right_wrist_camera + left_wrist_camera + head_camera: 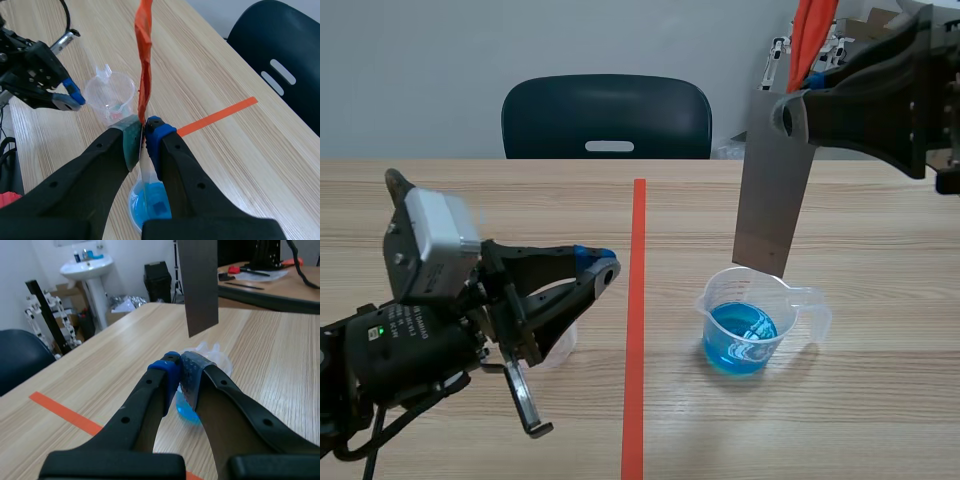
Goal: Do the redox reaction experiment. lower the plate into the blue solution
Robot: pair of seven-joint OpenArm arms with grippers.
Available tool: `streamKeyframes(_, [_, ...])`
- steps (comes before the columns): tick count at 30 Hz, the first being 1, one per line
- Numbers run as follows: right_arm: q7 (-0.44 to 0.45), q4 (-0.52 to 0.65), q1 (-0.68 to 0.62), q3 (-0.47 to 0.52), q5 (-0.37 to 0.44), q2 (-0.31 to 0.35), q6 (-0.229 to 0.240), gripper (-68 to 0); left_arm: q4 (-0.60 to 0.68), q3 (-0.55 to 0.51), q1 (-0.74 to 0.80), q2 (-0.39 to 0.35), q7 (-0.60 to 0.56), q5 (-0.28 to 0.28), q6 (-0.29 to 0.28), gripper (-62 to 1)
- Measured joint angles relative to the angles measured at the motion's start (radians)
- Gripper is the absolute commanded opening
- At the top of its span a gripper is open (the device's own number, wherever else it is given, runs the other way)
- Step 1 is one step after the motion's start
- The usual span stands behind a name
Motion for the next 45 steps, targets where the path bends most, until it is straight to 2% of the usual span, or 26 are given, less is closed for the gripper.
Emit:
streamKeyframes(7, [0.001, 0.000, 0.000, 0.000, -0.017, 0.000, 0.000, -66.9, 0.105, -0.080, 0.159, -0.013, -0.076, 0.000, 0.000, -57.1])
streamKeyframes(14, [0.011, -0.006, 0.000, 0.000, -0.017, 0.000, 0.000, -66.9, 0.137, -0.127, 0.324, -0.013, -0.167, 0.000, 0.003, -57.1])
streamKeyframes(16, [0.028, -0.016, 0.000, 0.000, -0.017, 0.000, 0.000, -66.9, 0.137, -0.143, 0.372, -0.013, -0.207, 0.000, 0.014, -57.1])
streamKeyframes(18, [0.029, -0.030, 0.000, -0.002, -0.021, 0.000, 0.000, -66.9, 0.137, -0.158, 0.417, -0.013, -0.249, 0.000, 0.050, -57.1])
streamKeyframes(21, [0.051, -0.048, 0.000, -0.002, -0.057, -0.003, 0.000, -66.9, 0.137, -0.184, 0.481, -0.013, -0.303, 0.000, 0.084, -57.1])
streamKeyframes(26, [0.082, -0.068, 0.000, -0.019, -0.130, -0.028, 0.000, -66.9, 0.137, -0.242, 0.584, -0.013, -0.358, -0.002, 0.085, -57.1])
streamKeyframes(29, [0.116, -0.081, 0.000, -0.069, -0.179, -0.028, 0.000, -66.9, 0.137, -0.278, 0.637, -0.013, -0.381, -0.029, 0.096, -57.1])
streamKeyframes(33, [0.180, -0.092, 0.000, -0.124, -0.249, -0.028, 0.000, -66.9, 0.137, -0.303, 0.689, -0.011, -0.375, -0.076, 0.133, -57.4])
streamKeyframes(37, [0.242, -0.113, 0.000, -0.148, -0.306, -0.028, 0.000, -66.9, 0.137, -0.305, 0.713, 0.016, -0.372, -0.077, 0.253, -57.4])
streamKeyframes(39, [0.269, -0.129, 0.000, -0.164, -0.328, -0.028, 0.000, -66.9, 0.137, -0.307, 0.716, 0.040, -0.372, -0.094, 0.254, -48.5])
streamKeyframes(43, [0.363, -0.172, 0.000, -0.204, -0.404, -0.028, 0.000, -66.9, 0.137, -0.311, 0.715, 0.063, -0.372, -0.095, 0.252, -8.0])
streamKeyframes(44, [0.386, -0.185, 0.000, -0.214, -0.429, -0.028, 0.000, -66.9, 0.137, -0.311, 0.715, 0.063, -0.371, -0.095, 0.249, -1.6])
streamKeyframes(45, [0.397, -0.196, 0.000, -0.222, -0.449, -0.031, 0.000, -66.9, 0.137, -0.311, 0.714, 0.063, -0.371, -0.095, 0.250, 1.4])
